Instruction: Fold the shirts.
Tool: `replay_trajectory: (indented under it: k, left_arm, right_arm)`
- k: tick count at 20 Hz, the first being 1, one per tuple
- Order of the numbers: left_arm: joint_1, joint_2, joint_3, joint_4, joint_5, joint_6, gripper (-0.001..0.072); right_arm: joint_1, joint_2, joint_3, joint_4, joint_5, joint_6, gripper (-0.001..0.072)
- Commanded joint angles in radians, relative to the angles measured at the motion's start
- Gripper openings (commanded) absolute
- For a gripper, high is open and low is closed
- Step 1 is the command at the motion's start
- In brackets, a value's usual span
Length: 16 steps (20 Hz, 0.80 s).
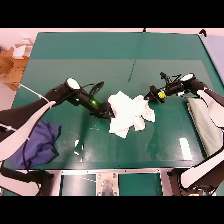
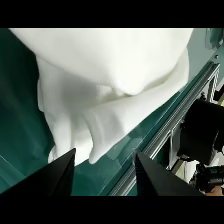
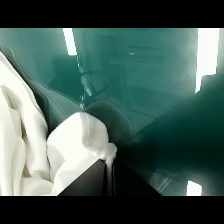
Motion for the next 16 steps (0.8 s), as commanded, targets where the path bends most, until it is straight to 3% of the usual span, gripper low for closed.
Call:
replay_trajectory:
  k: [1, 2, 4, 9, 12, 16]
  left_arm:
    - [-0.024, -0.025, -0.015, -0.023, 0.043, 0.002, 0.0422]
    - [-0.026, -0.025, -0.016, -0.061, 0.061, 0.024, 0.0344]
    - [-0.026, -0.025, -0.016, -0.148, 0.105, 0.087, 0.0028]
    - [0.045, 0.039, 0.121, -0.18, 0.042, 0.109, 0.0022]
    - [0.148, 0.219, 0.309, -0.056, 0.05, 0.032, 0.0022]
    - [0.23, 0.498, 0.603, 0.103, 0.153, -0.013, 0.0021]
  right_arm:
    - [0.001, 0.0, 0.008, 0.006, 0.009, -0.002, 0.0019]
    - [0.001, 0.0, 0.009, 0.006, 0.009, -0.002, 0.0019]
    - [0.001, 0.0, 0.013, 0.02, 0.015, -0.002, 0.0018]
    - [-0.063, 0.067, 0.18, 0.13, 0.191, 0.003, 0.0016]
    - [-0.148, 0.222, 0.352, 0.21, 0.219, 0.029, 0.0016]
    - [-0.276, 0.461, 0.576, 0.32, 0.193, 0.034, 0.0016]
